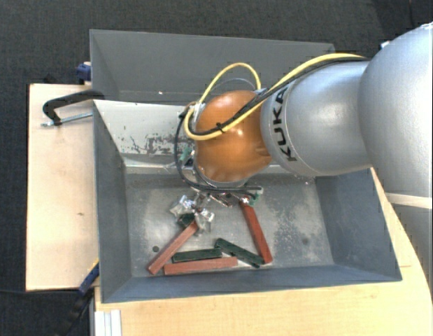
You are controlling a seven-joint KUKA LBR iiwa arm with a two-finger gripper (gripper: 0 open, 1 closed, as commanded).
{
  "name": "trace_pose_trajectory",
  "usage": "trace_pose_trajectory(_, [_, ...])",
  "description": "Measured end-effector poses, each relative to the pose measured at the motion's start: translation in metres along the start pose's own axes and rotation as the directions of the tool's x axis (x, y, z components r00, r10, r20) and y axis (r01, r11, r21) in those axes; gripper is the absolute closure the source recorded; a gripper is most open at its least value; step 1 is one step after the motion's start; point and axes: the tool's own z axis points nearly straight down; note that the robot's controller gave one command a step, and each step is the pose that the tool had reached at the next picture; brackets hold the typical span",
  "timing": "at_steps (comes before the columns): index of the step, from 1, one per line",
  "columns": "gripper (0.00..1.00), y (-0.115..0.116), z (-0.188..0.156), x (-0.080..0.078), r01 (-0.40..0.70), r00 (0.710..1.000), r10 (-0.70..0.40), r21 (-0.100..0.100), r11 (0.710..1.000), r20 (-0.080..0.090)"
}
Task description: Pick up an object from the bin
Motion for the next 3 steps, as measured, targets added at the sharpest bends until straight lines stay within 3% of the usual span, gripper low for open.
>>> trace_pose_trajectory(2, [1.0, 0.001, -0.006, 0.001, 0.008, 1.0, -0.008, -0.002, 1.0, -0.001])
trace_pose_trajectory(3, [1.0, 0.002, -0.025, 0.002, 0.007, 1.0, -0.007, -0.007, 1.0, -0.006])
